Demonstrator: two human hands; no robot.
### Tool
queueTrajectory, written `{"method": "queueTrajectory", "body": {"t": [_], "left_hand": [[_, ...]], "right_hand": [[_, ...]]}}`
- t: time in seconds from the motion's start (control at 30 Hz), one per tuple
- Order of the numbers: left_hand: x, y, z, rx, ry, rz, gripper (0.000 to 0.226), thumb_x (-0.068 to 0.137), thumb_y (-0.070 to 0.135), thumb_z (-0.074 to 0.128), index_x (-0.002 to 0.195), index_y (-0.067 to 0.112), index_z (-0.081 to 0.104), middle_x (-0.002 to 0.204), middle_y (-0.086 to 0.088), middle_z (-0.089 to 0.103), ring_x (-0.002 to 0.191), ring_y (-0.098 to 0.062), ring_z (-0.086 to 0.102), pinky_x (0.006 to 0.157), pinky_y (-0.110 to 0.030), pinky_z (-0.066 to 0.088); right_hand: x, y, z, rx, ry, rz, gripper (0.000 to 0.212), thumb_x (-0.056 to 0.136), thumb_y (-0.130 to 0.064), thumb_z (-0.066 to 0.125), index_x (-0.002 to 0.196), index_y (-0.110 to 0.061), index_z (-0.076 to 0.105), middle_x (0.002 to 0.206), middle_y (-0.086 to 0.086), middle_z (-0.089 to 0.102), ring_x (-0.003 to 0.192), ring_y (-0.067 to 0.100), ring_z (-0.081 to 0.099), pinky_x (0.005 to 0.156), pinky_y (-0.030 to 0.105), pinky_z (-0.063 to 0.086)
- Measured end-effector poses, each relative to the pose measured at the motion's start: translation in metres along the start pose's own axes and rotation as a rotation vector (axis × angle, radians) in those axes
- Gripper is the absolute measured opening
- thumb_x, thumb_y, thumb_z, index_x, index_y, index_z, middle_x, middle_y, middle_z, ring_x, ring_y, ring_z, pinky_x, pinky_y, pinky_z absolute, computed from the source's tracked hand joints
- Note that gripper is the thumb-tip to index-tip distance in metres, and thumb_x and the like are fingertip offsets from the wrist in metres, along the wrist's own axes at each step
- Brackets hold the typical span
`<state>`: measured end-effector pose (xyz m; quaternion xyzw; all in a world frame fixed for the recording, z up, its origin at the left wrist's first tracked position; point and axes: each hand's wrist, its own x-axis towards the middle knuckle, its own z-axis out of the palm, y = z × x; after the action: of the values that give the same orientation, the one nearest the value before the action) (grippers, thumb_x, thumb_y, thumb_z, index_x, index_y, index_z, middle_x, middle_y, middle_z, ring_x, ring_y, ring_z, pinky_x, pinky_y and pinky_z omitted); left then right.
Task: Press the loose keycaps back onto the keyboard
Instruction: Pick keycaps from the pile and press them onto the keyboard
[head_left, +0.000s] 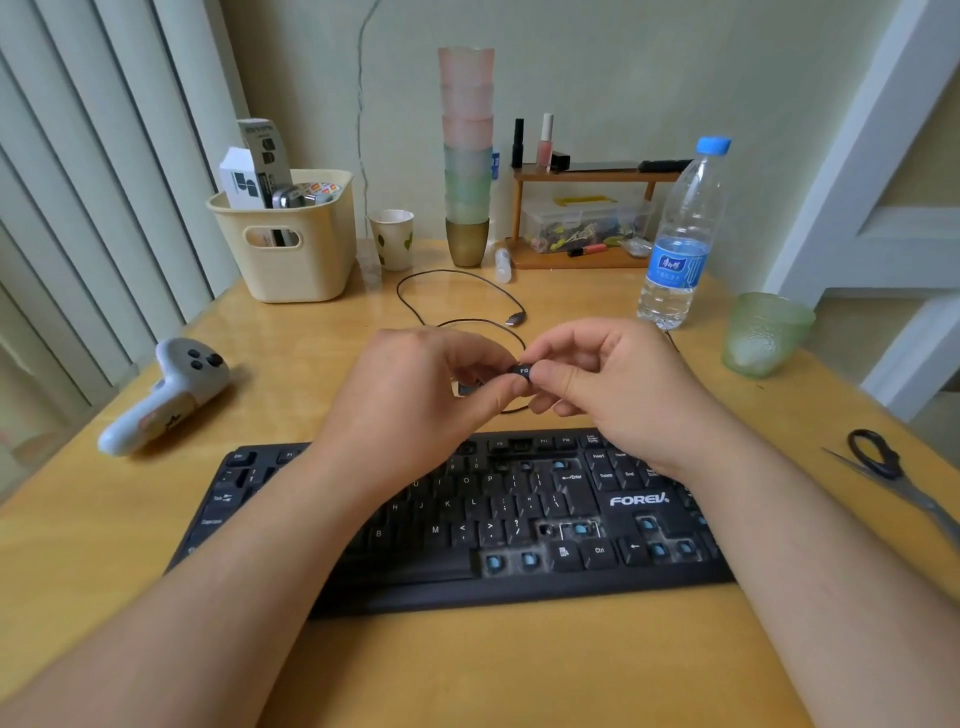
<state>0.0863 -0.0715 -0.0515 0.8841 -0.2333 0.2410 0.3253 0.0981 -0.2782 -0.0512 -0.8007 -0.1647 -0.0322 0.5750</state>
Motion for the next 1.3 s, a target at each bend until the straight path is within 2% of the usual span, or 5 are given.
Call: {"method": "queueTrajectory", "body": {"t": [0.3, 0.67, 0.83, 1.03, 1.3], "left_hand": [[0.001, -0.009, 0.002, 0.158, -0.167, -0.007, 0.025, 0.088, 0.057, 0.072, 0.105, 0.04, 0.08, 0.088, 0.02, 0.076, 0.084, 0.003, 0.068, 0.081, -0.028, 0.059], [0.002, -0.015, 0.005, 0.224, -0.245, -0.016, 0.032, 0.083, 0.062, 0.071, 0.105, 0.04, 0.08, 0.089, 0.016, 0.078, 0.082, -0.003, 0.067, 0.073, -0.02, 0.051], [0.001, -0.017, 0.008, 0.245, -0.288, -0.032, 0.019, 0.09, 0.046, 0.075, 0.108, 0.041, 0.079, 0.102, 0.017, 0.078, 0.096, -0.01, 0.067, 0.088, -0.028, 0.054], [0.009, -0.043, -0.013, 0.331, -0.339, -0.127, 0.023, 0.096, 0.036, 0.071, 0.119, 0.038, 0.075, 0.101, 0.021, 0.073, 0.091, -0.006, 0.057, 0.083, -0.023, 0.044], [0.011, -0.06, -0.029, 0.292, -0.299, -0.169, 0.025, 0.096, 0.036, 0.068, 0.12, 0.033, 0.075, 0.106, 0.017, 0.075, 0.09, -0.006, 0.059, 0.087, -0.026, 0.05]], "right_hand": [[-0.003, 0.0, -0.001, -0.64, -0.021, -0.192, 0.012, 0.088, -0.03, 0.081, 0.098, -0.037, 0.081, 0.088, -0.019, 0.073, 0.085, 0.002, 0.064, 0.081, 0.034, 0.055], [-0.007, -0.004, 0.003, -0.699, -0.108, -0.119, 0.015, 0.088, -0.036, 0.079, 0.102, -0.039, 0.08, 0.079, -0.024, 0.066, 0.077, -0.003, 0.062, 0.078, 0.031, 0.055], [-0.004, -0.001, 0.003, -0.781, -0.127, -0.127, 0.008, 0.089, -0.038, 0.077, 0.096, -0.038, 0.079, 0.09, -0.019, 0.064, 0.093, 0.006, 0.058, 0.085, 0.037, 0.051], [-0.002, -0.002, 0.002, -0.773, -0.153, 0.06, 0.005, 0.086, -0.033, 0.081, 0.081, -0.035, 0.08, 0.084, -0.02, 0.067, 0.081, -0.003, 0.059, 0.067, 0.02, 0.043], [0.001, -0.004, 0.01, -0.767, -0.17, 0.127, 0.013, 0.084, -0.03, 0.083, 0.072, -0.034, 0.079, 0.076, -0.024, 0.071, 0.073, -0.006, 0.064, 0.066, 0.02, 0.047]]}}
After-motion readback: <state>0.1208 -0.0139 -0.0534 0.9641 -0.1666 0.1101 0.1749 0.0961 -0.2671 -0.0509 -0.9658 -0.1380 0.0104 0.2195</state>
